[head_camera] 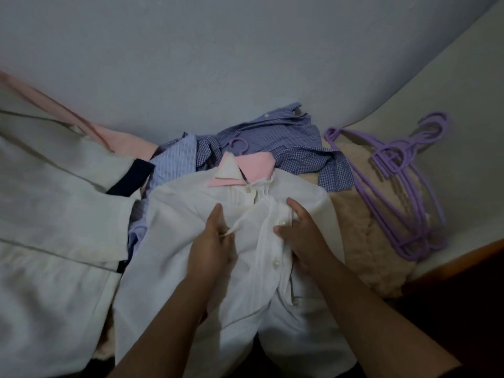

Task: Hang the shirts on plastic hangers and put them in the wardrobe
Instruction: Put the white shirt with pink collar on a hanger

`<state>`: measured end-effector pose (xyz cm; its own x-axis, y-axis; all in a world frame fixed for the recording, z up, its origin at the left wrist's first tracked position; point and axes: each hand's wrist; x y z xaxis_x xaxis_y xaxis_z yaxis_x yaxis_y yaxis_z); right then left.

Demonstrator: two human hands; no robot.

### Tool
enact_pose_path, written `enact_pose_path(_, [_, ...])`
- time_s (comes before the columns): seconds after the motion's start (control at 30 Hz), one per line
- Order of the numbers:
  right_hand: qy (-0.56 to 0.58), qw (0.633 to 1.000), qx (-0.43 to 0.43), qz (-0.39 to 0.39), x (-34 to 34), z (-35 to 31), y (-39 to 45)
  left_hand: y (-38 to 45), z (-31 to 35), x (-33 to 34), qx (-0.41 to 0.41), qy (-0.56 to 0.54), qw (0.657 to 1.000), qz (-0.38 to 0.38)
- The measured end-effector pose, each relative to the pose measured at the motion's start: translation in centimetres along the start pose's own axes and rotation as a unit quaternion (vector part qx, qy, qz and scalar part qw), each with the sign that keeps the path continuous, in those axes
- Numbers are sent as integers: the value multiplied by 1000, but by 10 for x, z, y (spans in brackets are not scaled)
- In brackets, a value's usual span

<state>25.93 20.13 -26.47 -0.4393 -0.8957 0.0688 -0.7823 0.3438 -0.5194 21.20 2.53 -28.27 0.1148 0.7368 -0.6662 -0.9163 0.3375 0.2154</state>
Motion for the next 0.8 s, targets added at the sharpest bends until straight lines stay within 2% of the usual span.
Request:
enact_pose_path(0.13, [13,997,-67,-28,3,-32,16,34,-1,-21,33,-36,991,126])
enact_pose_path(0.23, [47,993,-101,-40,12,-60,33,70,-2,-33,69,-42,988,134])
enact_pose_path(0.3, [67,991,-107,-47,19,-78,48,95,-4,-37,99,-24,992,76])
enact_pose_path(0.37, [63,992,-99,-51,24,-90,64,114,-7,-36,112,59,992,-27])
enact_pose_path(0.43, [21,994,-93,-46,28,-89,78,122,-10,-30,123,165,972,-114])
enact_pose_path(0.5, [-18,995,-88,-43,27,-78,82,119,-9,-25,131,220,954,-156])
enact_pose_path(0.6, [-62,991,-112,-31,18,-58,69,109,-4,-22,137,226,957,-119])
enact_pose_path(0.67, [-38,994,-102,-22,11,-50,56,100,-3,-22,146,201,966,-70])
enact_pose_path(0.73, [-13,996,-84,-4,5,-43,38,88,-1,-23,181,195,964,-23])
enact_pose_path(0.8, [-54,995,-79,26,-4,-31,18,71,7,-22,226,186,955,49])
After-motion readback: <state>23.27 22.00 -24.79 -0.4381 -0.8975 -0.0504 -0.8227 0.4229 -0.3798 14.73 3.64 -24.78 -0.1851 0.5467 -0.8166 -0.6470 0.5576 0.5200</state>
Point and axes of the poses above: each hand's wrist, its own y-axis towards the middle knuckle, its own x-axis out of the palm, z = x × y, and after that the axes turned 11 degrees about x, right-handed
